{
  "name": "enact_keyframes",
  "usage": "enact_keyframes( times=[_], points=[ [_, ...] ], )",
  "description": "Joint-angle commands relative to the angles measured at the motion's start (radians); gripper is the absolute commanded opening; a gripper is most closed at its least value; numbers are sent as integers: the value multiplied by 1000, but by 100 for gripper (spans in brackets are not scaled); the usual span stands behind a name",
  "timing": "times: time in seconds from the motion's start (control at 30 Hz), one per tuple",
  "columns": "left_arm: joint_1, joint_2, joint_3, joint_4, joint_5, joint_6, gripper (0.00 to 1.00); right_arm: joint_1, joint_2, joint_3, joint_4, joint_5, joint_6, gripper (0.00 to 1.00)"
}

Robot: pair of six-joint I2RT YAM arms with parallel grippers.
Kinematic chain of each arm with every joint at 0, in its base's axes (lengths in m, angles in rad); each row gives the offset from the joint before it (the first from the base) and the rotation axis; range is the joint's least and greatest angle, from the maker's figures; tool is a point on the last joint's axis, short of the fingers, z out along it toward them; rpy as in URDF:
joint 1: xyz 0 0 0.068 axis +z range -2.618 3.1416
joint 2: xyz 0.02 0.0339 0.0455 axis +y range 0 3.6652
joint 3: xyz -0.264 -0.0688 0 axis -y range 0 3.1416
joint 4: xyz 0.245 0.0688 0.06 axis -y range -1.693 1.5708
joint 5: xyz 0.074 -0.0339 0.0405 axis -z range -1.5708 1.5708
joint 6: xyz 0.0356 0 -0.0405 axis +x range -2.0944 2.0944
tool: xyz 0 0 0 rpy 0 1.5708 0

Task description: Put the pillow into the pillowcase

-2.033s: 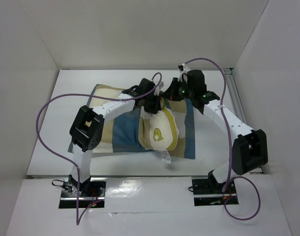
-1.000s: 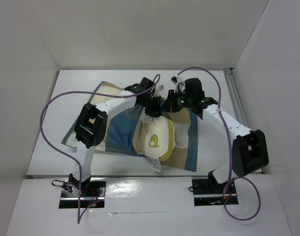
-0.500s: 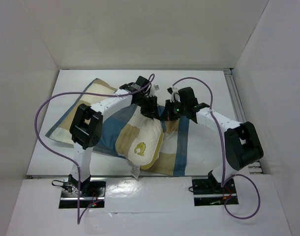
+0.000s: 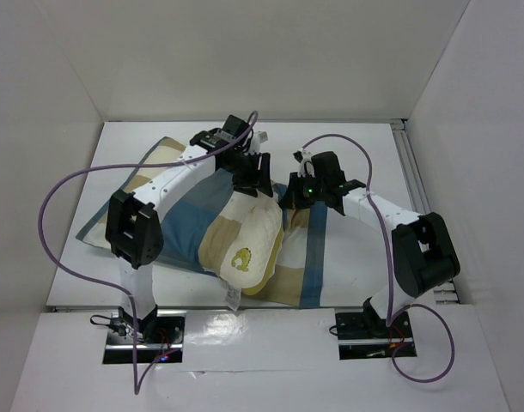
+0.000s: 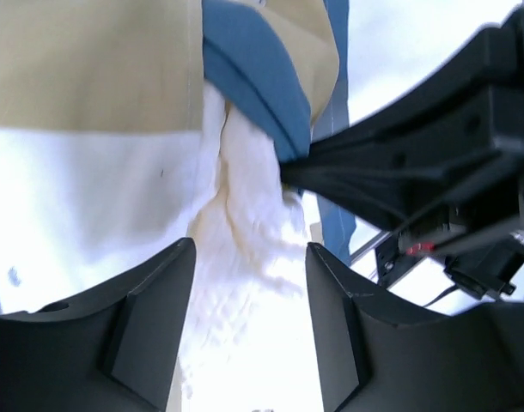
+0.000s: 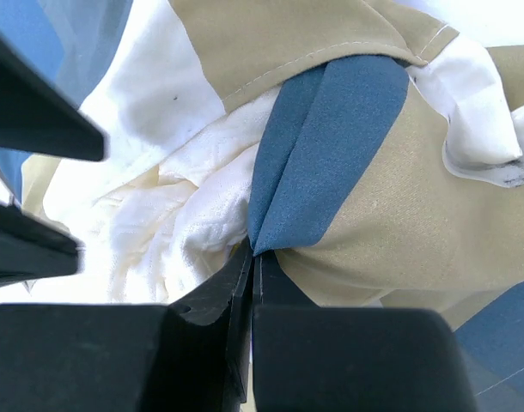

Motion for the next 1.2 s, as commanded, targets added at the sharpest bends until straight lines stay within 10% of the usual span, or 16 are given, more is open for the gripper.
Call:
enact_keyframes(
  times=[0.0,0.4,0.47,0.6,1.17],
  points=[
    [5,-92,-23,-52,-23,39,65,13,-33,7,54,-2,14,0],
    [-156,-73,-125,-24,-199,33,75,13,-62,57,16,-21,14,0],
    [-156,-42,-125,-24,-239,21,68,13,-73,68,5,-21,14,0],
    [-111,38,-91,7,-282,-6,0,13,-96,77,-6,-30,5,0],
    [28,268,7,111,-157,-18,0,13,-217,303,-93,-143,-15,0]
  ],
)
